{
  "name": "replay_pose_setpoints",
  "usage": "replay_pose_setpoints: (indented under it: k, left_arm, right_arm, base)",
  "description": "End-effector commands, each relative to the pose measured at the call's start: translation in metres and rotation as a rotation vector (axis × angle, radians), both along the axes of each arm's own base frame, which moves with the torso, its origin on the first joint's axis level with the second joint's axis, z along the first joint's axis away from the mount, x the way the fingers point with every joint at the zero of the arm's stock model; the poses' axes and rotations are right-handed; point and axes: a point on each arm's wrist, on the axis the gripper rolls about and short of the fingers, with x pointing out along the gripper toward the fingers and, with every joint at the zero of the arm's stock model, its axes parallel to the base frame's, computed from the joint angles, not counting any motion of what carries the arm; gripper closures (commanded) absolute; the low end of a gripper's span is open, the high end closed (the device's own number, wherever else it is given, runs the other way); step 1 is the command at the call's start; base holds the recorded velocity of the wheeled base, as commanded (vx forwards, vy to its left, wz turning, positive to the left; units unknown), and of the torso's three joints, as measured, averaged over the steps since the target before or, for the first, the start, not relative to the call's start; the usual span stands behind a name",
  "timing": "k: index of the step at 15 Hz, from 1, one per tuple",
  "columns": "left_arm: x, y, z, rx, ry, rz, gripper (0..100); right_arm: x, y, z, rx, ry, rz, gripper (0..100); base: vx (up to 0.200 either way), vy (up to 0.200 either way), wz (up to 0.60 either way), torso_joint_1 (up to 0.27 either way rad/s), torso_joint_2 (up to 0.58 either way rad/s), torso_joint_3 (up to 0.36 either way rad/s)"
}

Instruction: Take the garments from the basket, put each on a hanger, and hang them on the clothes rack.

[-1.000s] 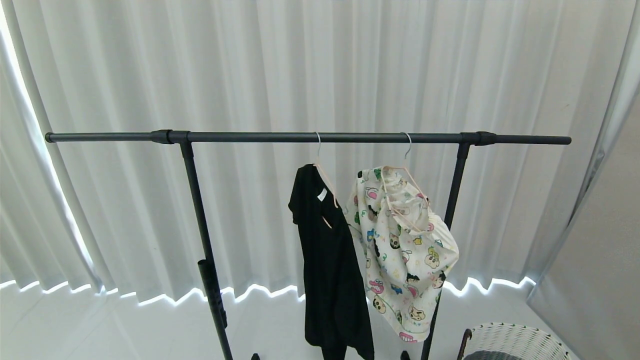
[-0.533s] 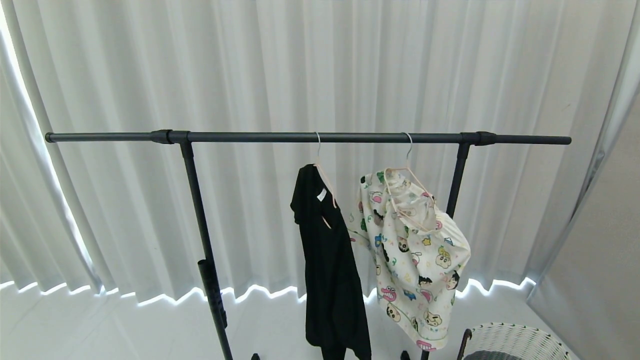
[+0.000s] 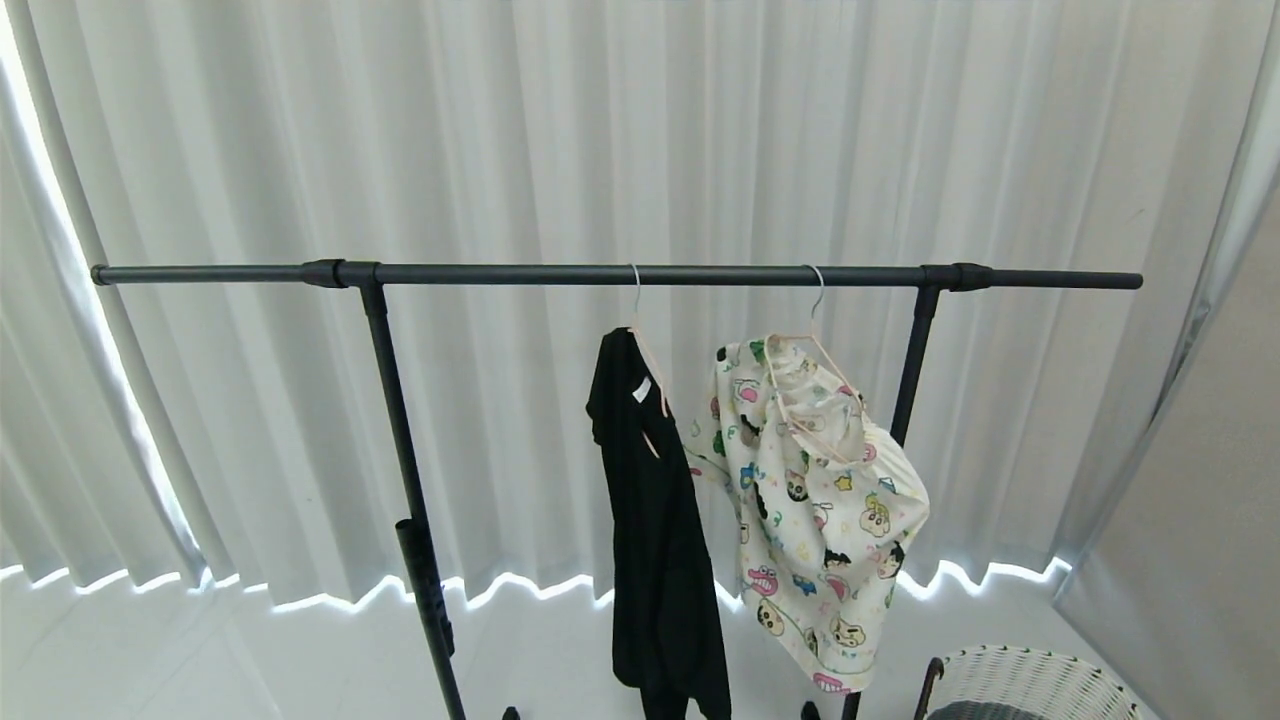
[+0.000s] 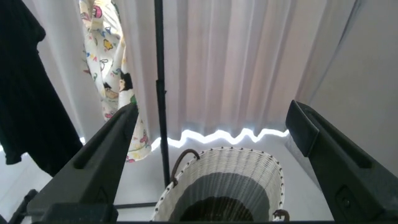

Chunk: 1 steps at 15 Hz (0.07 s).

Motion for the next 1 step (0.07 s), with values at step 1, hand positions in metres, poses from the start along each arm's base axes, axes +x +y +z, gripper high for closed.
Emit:
replay_pose_setpoints:
  k: [1]
  left_arm:
    - [0.0, 0.0, 0.0, 0.0, 0.0, 0.001, 0]
  right_arm:
    - [-0.0001, 0.0, 0.0001, 0.002, -0.001, 0.0, 0]
  base:
    - [0.0, 0.0, 0.0, 0.0, 0.0, 0.0]
